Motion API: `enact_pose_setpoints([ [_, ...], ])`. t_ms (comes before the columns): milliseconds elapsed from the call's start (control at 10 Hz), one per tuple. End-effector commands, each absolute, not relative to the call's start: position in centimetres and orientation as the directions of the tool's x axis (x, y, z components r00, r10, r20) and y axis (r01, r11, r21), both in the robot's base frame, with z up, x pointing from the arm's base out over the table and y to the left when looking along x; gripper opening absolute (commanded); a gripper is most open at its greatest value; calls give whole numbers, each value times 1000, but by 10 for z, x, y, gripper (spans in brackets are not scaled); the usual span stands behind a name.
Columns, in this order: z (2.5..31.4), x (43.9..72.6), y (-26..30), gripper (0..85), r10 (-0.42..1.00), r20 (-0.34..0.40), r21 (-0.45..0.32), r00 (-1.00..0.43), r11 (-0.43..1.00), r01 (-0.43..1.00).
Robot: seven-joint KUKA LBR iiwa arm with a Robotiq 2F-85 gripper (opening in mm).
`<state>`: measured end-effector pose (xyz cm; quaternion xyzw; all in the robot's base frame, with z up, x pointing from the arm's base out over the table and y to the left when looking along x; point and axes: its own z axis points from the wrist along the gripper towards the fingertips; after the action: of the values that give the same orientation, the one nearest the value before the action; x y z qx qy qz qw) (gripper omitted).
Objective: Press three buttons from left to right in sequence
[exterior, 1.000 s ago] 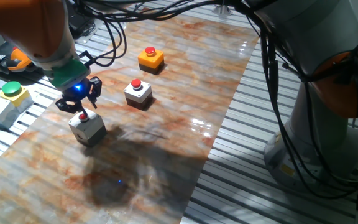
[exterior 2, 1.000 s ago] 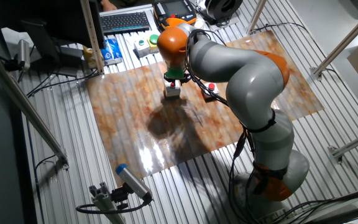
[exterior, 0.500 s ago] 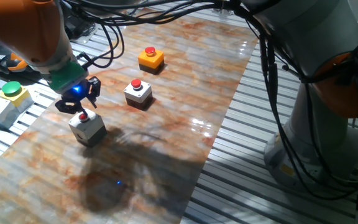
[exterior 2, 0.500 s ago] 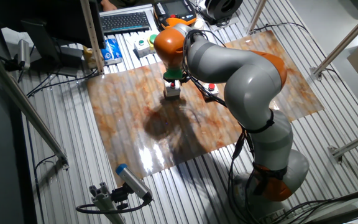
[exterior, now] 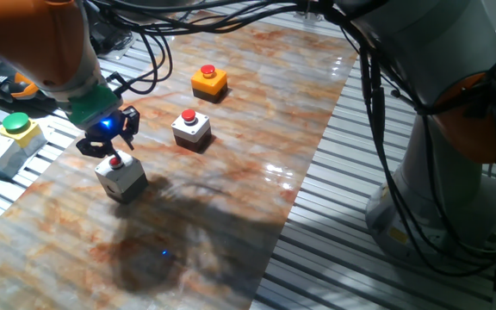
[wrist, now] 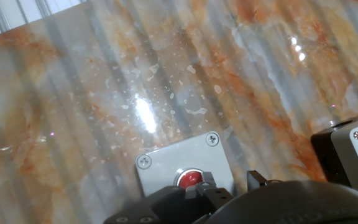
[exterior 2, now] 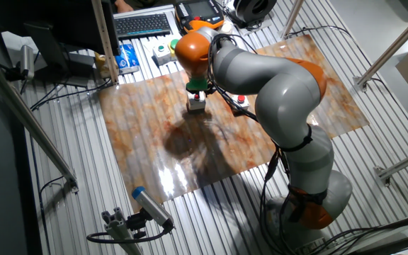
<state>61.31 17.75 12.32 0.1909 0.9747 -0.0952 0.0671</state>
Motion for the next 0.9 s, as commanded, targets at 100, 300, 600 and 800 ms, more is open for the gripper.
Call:
enact_pose_setpoints([
  [100,123,613,180,340,364,-164,-155,-917,908,389],
  [300,121,612,183,340,369,-167,-156,-915,906,394],
  [600,119,612,184,340,368,-171,-160,-914,905,395],
  [800,118,613,184,340,368,-170,-157,-914,905,394],
])
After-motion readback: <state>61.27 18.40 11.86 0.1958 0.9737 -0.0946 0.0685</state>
